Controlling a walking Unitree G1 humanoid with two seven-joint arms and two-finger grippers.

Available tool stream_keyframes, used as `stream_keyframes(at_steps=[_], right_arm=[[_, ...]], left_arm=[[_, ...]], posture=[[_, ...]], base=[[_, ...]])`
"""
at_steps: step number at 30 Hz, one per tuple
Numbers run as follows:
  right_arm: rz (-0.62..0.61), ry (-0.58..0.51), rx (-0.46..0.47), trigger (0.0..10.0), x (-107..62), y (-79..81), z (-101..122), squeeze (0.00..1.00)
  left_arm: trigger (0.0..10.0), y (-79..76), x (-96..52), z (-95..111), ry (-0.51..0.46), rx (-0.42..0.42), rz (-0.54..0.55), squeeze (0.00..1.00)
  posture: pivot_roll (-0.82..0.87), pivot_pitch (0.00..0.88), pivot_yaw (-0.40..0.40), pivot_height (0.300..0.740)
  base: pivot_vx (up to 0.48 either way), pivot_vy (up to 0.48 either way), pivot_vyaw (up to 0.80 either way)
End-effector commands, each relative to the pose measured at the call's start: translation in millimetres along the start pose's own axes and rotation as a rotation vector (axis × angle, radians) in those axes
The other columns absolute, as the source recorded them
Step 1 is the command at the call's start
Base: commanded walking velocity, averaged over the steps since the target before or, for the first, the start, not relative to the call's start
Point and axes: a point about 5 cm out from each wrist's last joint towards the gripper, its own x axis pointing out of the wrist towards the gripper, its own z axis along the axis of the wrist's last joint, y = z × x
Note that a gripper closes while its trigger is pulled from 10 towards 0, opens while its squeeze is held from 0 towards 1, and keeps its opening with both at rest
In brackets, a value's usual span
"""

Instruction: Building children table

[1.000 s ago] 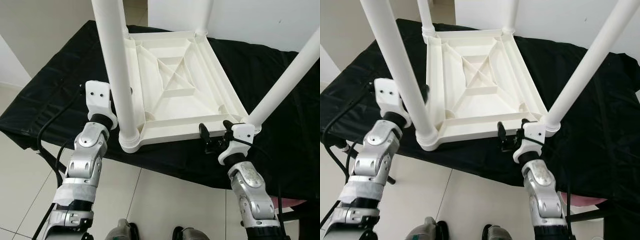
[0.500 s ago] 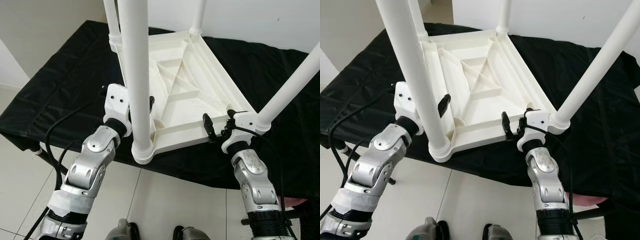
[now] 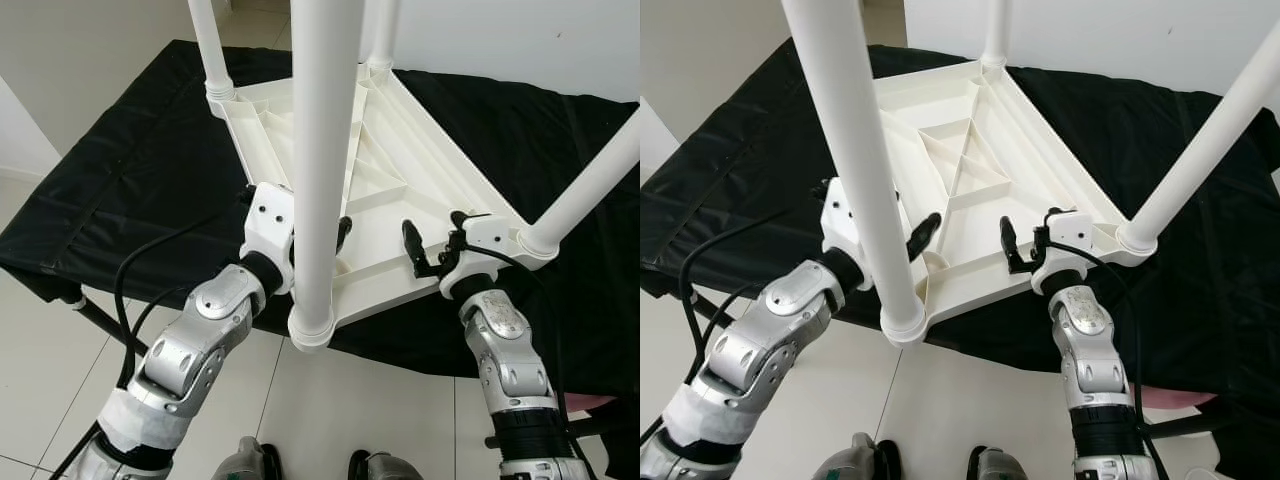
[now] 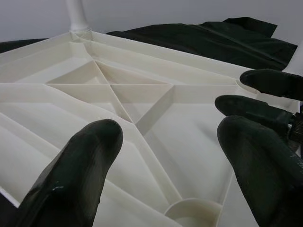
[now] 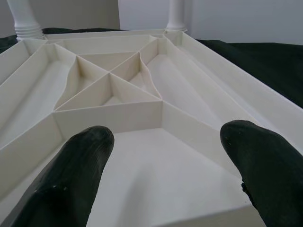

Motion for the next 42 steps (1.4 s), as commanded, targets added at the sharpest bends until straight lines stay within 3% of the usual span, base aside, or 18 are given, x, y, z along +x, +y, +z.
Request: stream_keyframes(at_steps=[1,2,5,6,7,8,9,10,12,13,15,16,17,20,24,30,42], right_arm=[[0.011,0.004,-0.019,10.0,2.2,-0.4,-1,0.00],[-0.012,-0.005,-0.033,10.0,4.7,-1.9,0,0.00],[-0.012,-0.005,-0.033,10.0,4.7,-1.9,0,0.00],[-0.029,-0.012,-0.040,10.0,6.2,-2.6,1,0.00],[-0.029,-0.012,-0.040,10.0,6.2,-2.6,1,0.00],[-0.051,-0.013,-0.050,10.0,7.0,-1.7,1,0.00],[-0.065,-0.010,-0.056,10.0,7.4,-0.1,-1,0.00],[-0.068,-0.006,-0.059,10.0,7.3,1.6,-2,0.00],[-0.068,-0.006,-0.059,10.0,7.3,1.6,-2,0.00],[-0.063,-0.005,-0.067,10.0,7.3,3.5,-3,0.00],[-0.063,-0.005,-0.067,10.0,7.3,3.5,-3,0.00],[-0.050,-0.009,-0.071,10.0,7.1,4.6,-3,0.00],[-0.050,-0.009,-0.071,10.0,7.1,4.6,-3,0.00],[-0.034,-0.024,-0.076,10.0,3.5,1.5,-1,0.00],[-0.039,-0.032,-0.067,10.0,1.0,-1.4,-1,0.00],[-0.306,-0.034,-0.176,10.0,-28.6,-7.4,-2,0.00],[-0.483,0.073,-0.162,10.0,-56.7,-2.8,-18,0.00]], left_arm=[[10.0,-30.0,-10.2,-5,0.048,-0.020,-0.519,0.00],[10.0,-13.2,-6.8,-3,0.055,0.012,-0.457,0.00],[10.0,-13.2,-6.8,-3,0.055,0.012,-0.457,0.00],[10.0,1.6,-4.3,-1,0.060,0.022,-0.402,0.00],[10.0,1.6,-4.3,-1,0.060,0.022,-0.402,0.00],[10.0,25.7,-3.3,6,0.042,0.035,-0.314,0.00],[10.0,47.8,-3.3,15,0.012,-0.032,-0.225,0.00],[10.0,60.4,-5.0,23,-0.023,-0.077,-0.178,0.00],[10.0,60.4,-5.0,23,-0.023,-0.077,-0.178,0.00],[10.0,72.1,-7.9,29,-0.052,-0.095,-0.132,0.00],[10.0,72.1,-7.9,29,-0.052,-0.095,-0.132,0.00],[10.0,82.2,-11.4,30,-0.067,-0.091,-0.089,0.00],[10.0,82.2,-11.4,30,-0.067,-0.091,-0.089,0.00],[10.0,96.0,-18.6,26,-0.037,-0.021,-0.041,0.00],[10.0,100.4,-21.4,23,-0.014,-0.009,-0.039,0.00],[10.0,121.1,-19.5,24,0.006,0.052,-0.050,0.00],[10.0,120.5,-9.9,32,-0.024,0.096,-0.089,0.00]], posture=[[-0.08,0.149,0.054,0.740],[-0.08,0.146,0.055,0.740],[-0.08,0.146,0.055,0.740],[-0.08,0.146,0.055,0.740],[-0.08,0.146,0.055,0.740],[-0.08,0.139,0.049,0.740],[-0.08,0.139,0.049,0.740],[-0.08,0.136,0.046,0.740],[-0.08,0.136,0.046,0.740],[-0.08,0.136,0.046,0.740],[-0.08,0.136,0.046,0.740],[-0.08,0.136,0.040,0.740],[-0.08,0.136,0.040,0.740],[-0.07,0.149,0.034,0.740],[-0.07,0.149,0.033,0.740],[-0.08,0.153,0.030,0.740],[-0.10,0.156,0.035,0.740]], base=[[0.000,0.000,0.00],[0.000,0.000,0.00],[0.000,0.000,0.00],[0.000,0.000,0.00],[0.000,0.000,0.00],[0.000,0.000,0.00],[0.000,0.000,0.00],[0.000,0.000,0.00],[0.000,0.000,0.00],[0.000,0.000,0.00],[0.000,0.000,0.00],[0.000,0.000,0.00],[0.000,0.000,0.00],[0.000,0.000,0.00],[0.000,0.000,0.00],[0.000,0.000,0.00],[0.000,0.000,0.00]])
